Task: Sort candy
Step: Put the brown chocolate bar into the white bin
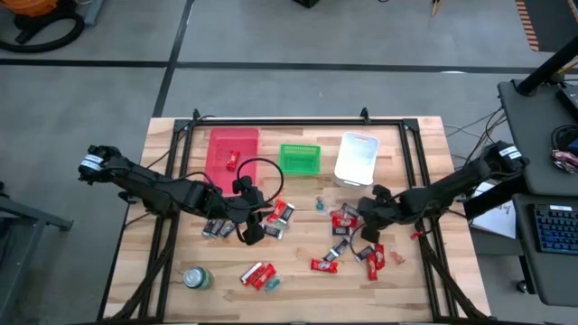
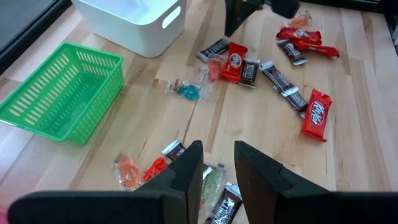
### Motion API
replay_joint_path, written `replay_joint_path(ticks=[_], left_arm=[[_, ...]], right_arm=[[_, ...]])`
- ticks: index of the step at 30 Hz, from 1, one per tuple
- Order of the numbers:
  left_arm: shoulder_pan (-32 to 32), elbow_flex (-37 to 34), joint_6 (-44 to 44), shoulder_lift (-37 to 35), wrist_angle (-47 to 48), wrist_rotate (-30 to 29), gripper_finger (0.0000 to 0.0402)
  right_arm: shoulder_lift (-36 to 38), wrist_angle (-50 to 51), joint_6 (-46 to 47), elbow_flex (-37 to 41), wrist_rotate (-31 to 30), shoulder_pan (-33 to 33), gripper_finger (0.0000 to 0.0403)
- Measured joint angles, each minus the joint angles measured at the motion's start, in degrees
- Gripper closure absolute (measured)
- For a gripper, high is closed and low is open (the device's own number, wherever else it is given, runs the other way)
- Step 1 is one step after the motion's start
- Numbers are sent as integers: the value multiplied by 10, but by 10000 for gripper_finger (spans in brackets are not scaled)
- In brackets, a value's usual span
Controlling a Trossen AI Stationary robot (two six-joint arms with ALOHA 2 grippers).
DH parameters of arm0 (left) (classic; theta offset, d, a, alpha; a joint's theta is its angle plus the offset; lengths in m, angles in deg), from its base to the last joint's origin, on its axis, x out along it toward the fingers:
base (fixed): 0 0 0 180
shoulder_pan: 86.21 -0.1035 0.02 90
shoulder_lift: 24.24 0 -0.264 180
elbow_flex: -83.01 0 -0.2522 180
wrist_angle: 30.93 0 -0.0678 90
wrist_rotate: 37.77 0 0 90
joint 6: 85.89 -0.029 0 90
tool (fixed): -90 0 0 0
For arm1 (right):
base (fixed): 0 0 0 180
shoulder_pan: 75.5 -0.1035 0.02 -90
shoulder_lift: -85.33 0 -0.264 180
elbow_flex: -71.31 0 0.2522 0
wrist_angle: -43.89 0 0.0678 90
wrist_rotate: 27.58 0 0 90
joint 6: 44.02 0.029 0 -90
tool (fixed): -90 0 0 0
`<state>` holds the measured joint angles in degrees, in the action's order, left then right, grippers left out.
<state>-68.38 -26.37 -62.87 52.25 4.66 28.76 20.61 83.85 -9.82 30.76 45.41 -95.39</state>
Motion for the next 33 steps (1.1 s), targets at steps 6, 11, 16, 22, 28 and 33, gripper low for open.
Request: replay_joint_path(ticks=[6, 11, 16, 22, 28, 33], left_arm=[[0, 0, 0, 0, -8, 0, 325], [0, 0, 0, 0, -16, 0, 325], [0, 0, -5, 0, -26, 0, 325], [0, 0, -10, 0, -30, 0, 325], [0, 0, -15, 0, -44, 0, 325], [0, 0, -15, 0, -45, 0, 325]], right_arm=[[62, -67, -12, 57, -68, -29, 394], [89, -212, -37, 129, -120, -49, 394], [79, -378, -58, 183, -144, -53, 388], [66, -387, -43, 189, -145, -53, 344], [28, -385, -13, 187, -154, -52, 294], [-18, -385, 11, 183, -161, -52, 285]])
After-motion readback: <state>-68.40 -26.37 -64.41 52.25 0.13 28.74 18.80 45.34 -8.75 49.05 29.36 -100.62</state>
